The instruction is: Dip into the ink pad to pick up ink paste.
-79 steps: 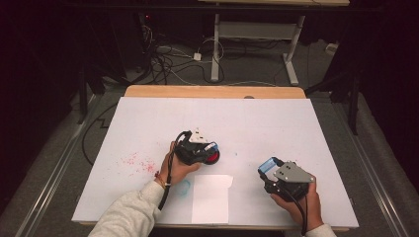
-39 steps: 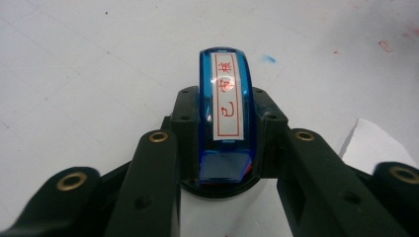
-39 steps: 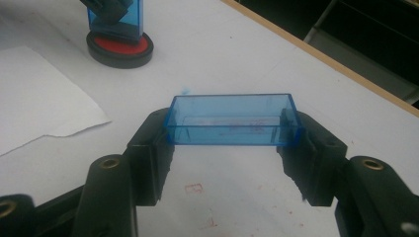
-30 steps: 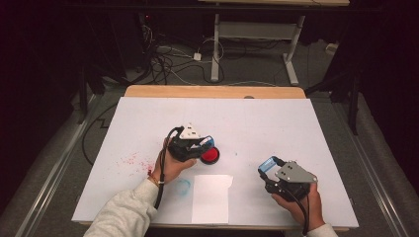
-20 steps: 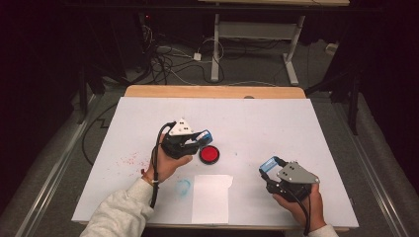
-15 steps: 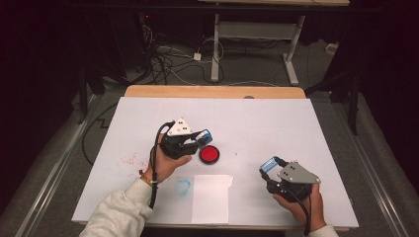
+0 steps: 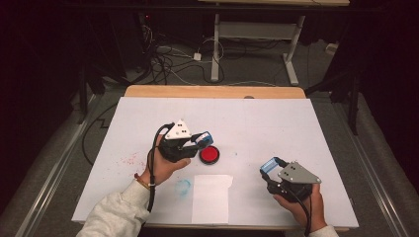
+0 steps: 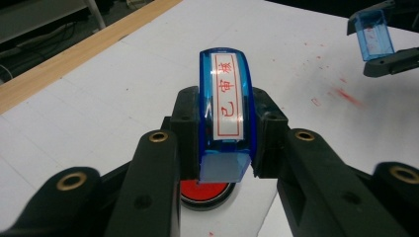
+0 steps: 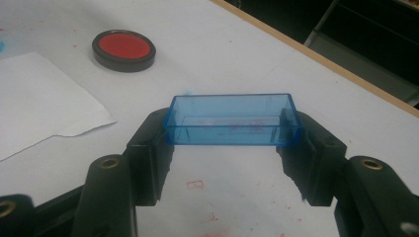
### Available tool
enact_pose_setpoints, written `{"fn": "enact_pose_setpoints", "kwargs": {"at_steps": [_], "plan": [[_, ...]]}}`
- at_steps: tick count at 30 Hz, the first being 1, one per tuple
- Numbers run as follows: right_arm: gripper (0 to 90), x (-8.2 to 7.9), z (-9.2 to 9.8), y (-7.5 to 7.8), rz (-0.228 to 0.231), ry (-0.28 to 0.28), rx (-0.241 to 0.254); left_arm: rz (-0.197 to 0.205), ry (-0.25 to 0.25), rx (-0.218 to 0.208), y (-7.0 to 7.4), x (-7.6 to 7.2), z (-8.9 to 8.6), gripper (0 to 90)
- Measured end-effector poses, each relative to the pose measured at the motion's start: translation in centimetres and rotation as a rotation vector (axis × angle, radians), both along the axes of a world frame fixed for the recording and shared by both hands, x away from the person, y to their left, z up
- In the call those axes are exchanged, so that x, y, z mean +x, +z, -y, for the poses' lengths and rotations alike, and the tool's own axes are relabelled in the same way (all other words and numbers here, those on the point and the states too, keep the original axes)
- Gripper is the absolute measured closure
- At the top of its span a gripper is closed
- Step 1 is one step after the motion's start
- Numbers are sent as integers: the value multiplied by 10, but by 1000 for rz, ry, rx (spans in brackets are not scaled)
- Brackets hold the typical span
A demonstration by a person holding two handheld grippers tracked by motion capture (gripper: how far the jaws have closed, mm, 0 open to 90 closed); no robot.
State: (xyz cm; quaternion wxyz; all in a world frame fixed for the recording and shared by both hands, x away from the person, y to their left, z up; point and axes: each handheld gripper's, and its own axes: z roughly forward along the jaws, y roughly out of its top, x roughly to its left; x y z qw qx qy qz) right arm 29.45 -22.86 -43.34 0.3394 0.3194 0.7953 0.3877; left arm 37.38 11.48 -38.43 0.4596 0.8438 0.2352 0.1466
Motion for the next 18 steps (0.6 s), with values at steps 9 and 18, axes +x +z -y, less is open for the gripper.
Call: {"fn": "enact_pose_setpoints", "kwargs": {"at_steps": [9, 18], "plan": [[405, 0, -1, 0, -2, 10, -8, 15, -39, -3, 6, -13, 1, 680], [405, 0, -2, -2, -7, 5, -11, 22, -86, 3, 7, -28, -1, 680]]}}
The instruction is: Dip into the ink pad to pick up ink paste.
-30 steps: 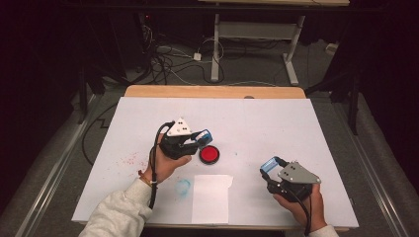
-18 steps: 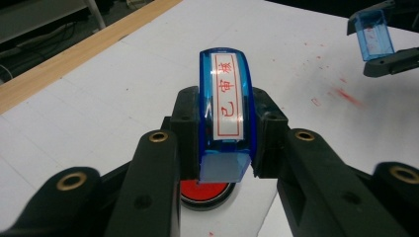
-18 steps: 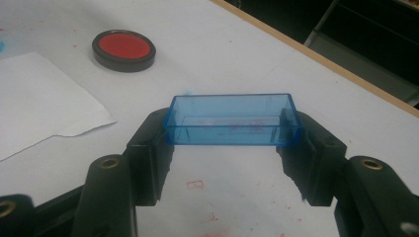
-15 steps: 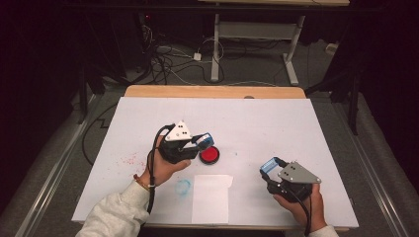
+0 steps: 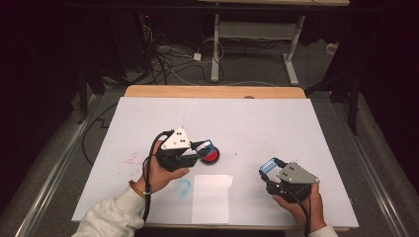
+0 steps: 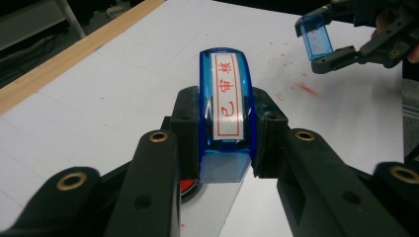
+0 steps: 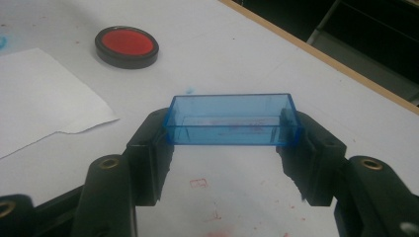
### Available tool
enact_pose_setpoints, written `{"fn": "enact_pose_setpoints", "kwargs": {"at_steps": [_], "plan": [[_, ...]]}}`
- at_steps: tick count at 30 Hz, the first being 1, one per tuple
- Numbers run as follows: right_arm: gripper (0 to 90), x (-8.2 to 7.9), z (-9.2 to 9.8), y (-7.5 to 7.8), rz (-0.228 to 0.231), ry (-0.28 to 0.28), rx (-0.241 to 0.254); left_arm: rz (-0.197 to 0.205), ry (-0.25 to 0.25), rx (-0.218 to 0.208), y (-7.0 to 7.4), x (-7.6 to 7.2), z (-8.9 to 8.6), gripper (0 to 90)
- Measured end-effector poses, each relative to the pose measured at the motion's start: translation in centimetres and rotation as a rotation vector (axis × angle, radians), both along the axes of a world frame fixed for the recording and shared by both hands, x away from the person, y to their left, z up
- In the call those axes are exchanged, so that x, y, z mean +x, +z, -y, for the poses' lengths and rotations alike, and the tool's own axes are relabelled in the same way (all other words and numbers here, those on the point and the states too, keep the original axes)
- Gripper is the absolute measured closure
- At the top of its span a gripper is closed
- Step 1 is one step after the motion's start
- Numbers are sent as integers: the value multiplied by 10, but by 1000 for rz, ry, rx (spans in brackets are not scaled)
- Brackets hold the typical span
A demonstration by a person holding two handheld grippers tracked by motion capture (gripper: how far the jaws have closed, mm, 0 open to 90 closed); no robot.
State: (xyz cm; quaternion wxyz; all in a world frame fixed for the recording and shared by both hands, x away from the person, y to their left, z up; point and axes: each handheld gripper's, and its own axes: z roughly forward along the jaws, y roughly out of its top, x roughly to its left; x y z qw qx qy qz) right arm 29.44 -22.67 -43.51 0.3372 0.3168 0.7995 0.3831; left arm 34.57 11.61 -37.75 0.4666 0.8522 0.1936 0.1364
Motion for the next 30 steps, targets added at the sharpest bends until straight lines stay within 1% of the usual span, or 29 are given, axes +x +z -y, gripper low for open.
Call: {"fn": "enact_pose_setpoints", "kwargs": {"at_steps": [2, 3, 5, 9, 14, 21, 25, 27, 28, 30], "plan": [[405, 0, 0, 0, -1, 6, -6, 12, -7, 2, -1, -4, 0, 680], [405, 0, -1, -1, -1, 5, -7, 12, -14, 8, -2, -5, 0, 680], [405, 0, -1, -1, -3, 5, -10, 15, -21, 5, -4, -8, 0, 680], [405, 0, -1, -1, -5, 3, -11, 11, -34, 10, -7, -15, 1, 680], [405, 0, -3, -2, -7, 5, -17, -2, -55, 30, -13, -24, 4, 680], [405, 0, -3, -2, -7, 3, -21, -4, -84, 54, -19, -32, 7, 680], [405, 0, -3, -2, -8, 3, -24, -14, -81, 49, -24, -34, 5, 680], [405, -1, -3, -2, -8, 4, -25, -9, -79, 44, -27, -36, 4, 680], [405, -1, -3, -2, -8, 4, -26, -13, -79, 40, -28, -36, 4, 680], [405, 0, -3, -2, -8, 2, -26, -12, -88, 41, -30, -38, 4, 680]]}}
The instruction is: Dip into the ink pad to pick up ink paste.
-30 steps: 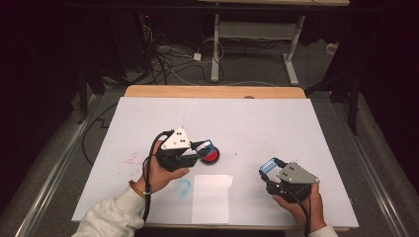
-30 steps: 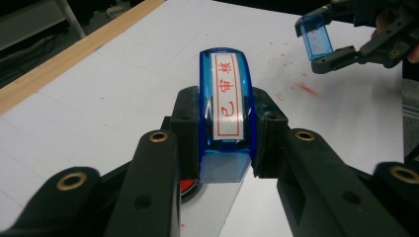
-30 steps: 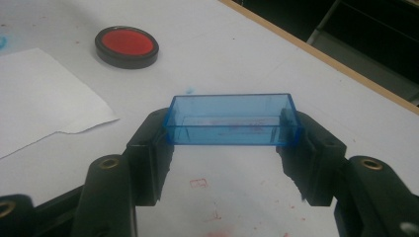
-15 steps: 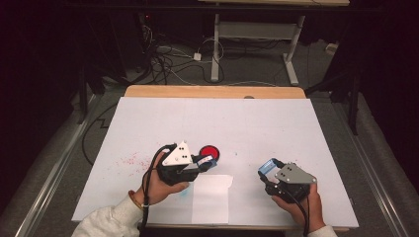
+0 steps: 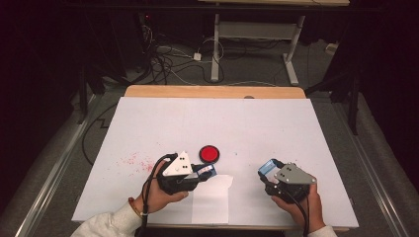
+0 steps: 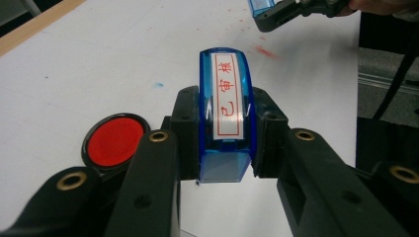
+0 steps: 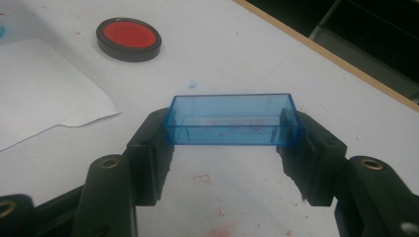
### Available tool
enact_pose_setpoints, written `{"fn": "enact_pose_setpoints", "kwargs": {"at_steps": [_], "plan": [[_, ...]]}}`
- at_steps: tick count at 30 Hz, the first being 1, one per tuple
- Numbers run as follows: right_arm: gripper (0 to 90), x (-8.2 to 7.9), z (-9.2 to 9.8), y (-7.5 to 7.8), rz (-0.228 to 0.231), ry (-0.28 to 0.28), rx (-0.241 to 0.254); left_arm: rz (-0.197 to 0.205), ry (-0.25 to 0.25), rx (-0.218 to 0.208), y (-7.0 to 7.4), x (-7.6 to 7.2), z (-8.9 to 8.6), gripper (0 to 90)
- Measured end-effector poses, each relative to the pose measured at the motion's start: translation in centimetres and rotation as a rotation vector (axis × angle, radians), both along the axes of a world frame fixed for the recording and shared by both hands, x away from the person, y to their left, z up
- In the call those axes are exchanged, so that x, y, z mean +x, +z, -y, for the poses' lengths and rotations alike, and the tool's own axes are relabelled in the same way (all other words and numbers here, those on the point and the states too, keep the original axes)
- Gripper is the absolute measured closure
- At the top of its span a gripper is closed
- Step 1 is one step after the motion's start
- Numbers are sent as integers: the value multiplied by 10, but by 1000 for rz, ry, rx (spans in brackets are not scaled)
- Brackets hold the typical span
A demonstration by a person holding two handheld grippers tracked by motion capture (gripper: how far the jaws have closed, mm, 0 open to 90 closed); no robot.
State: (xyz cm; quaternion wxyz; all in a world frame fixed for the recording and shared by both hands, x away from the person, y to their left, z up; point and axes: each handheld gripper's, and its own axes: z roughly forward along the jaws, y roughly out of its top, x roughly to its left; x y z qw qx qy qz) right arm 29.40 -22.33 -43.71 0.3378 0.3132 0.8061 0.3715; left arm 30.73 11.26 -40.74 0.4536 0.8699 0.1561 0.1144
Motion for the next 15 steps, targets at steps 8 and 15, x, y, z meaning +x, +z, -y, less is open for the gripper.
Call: {"fn": "enact_pose_setpoints", "kwargs": {"at_steps": [8, 15], "plan": [[405, -1, -1, 0, 1, 5, 2, -30, -12, 34, -14, -4, 4, 679], [405, -1, -1, 0, -1, 9, -3, -47, -19, 64, -26, -7, 8, 679]]}}
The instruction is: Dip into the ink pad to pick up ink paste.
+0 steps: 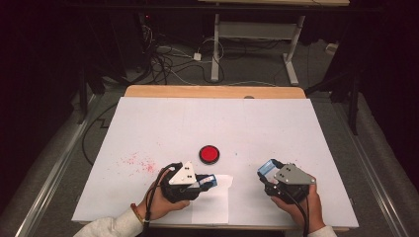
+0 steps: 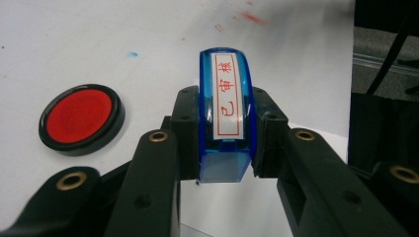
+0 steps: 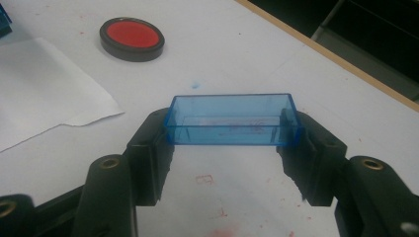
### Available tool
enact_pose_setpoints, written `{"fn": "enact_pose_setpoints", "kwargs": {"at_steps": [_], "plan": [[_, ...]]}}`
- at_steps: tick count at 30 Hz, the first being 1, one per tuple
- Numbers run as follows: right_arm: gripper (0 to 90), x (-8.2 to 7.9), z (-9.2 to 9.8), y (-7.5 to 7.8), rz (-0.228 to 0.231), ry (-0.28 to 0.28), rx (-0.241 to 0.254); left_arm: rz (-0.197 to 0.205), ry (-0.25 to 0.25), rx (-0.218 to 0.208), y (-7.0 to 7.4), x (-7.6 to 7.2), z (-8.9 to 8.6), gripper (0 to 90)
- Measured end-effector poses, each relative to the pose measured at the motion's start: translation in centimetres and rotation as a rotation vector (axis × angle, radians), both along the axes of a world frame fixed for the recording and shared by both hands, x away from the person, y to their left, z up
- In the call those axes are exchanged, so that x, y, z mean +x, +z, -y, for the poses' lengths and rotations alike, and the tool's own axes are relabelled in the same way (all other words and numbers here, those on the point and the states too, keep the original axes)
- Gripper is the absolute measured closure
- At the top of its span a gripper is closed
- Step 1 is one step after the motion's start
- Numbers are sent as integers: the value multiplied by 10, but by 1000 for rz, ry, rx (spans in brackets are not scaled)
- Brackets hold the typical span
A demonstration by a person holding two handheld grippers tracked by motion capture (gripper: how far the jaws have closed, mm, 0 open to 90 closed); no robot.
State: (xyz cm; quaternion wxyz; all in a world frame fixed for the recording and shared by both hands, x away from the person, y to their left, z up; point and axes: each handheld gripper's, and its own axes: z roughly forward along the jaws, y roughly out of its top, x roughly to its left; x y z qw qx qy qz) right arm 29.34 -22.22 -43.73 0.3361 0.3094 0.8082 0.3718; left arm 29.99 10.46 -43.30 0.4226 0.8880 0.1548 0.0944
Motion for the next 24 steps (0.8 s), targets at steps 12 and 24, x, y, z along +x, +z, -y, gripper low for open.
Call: {"fn": "enact_pose_setpoints", "kwargs": {"at_steps": [12, 24], "plan": [[405, 0, 0, 0, -1, 3, 1, -21, 15, 33, -19, -4, 8, 679], [405, 0, 0, 0, -6, 11, -2, -50, -8, 84, -32, 0, 11, 680]]}}
